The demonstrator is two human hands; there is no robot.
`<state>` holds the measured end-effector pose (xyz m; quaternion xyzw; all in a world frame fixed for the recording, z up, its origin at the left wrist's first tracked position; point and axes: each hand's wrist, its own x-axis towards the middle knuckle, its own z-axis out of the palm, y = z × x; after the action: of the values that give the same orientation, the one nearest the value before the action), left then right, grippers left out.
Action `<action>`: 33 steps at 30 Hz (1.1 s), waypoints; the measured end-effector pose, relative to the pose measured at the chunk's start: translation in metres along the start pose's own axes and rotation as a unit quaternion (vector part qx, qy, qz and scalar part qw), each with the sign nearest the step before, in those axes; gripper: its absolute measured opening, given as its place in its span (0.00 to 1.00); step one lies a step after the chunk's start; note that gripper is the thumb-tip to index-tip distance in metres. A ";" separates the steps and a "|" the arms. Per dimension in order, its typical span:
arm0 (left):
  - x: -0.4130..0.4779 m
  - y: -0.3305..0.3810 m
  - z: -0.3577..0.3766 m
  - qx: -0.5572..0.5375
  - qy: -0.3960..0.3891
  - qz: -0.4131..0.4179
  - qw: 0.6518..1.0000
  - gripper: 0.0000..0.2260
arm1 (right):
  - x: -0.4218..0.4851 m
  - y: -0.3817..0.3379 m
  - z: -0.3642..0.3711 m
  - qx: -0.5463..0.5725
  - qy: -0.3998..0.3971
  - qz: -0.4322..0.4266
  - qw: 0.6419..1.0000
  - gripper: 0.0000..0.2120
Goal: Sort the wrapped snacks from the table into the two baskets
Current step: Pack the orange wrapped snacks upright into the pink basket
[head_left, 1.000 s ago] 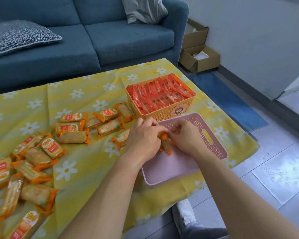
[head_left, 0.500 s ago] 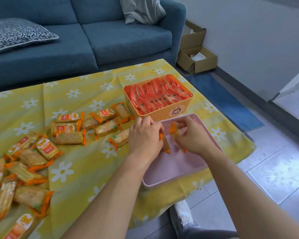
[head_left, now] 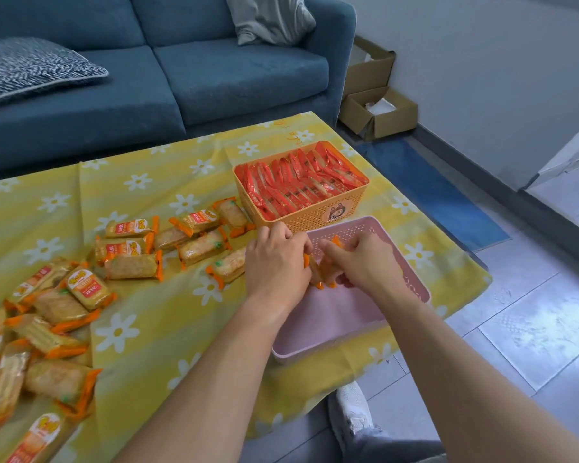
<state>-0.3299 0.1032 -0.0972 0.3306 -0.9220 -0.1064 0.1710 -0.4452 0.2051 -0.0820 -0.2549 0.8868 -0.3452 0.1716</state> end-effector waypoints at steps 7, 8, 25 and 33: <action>0.001 -0.001 0.003 -0.006 0.006 -0.002 1.000 0.11 | 0.003 -0.013 -0.009 0.211 -0.110 0.175 0.955 0.12; 0.001 -0.001 0.003 -0.007 0.005 0.000 1.000 0.10 | 0.003 -0.010 -0.010 0.164 -0.113 0.158 0.967 0.11; -0.004 -0.013 -0.035 -0.140 0.014 -0.034 0.989 0.12 | -0.009 -0.046 -0.003 0.007 0.017 -0.022 1.000 0.11; -0.021 -0.090 -0.064 -0.077 0.046 -0.188 0.978 0.09 | -0.053 -0.116 0.048 0.072 -0.030 -0.203 0.976 0.14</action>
<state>-0.2383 0.0437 -0.0712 0.4880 -0.8239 -0.1919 0.2148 -0.3403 0.1367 -0.0281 -0.4269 0.7835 -0.4284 0.1424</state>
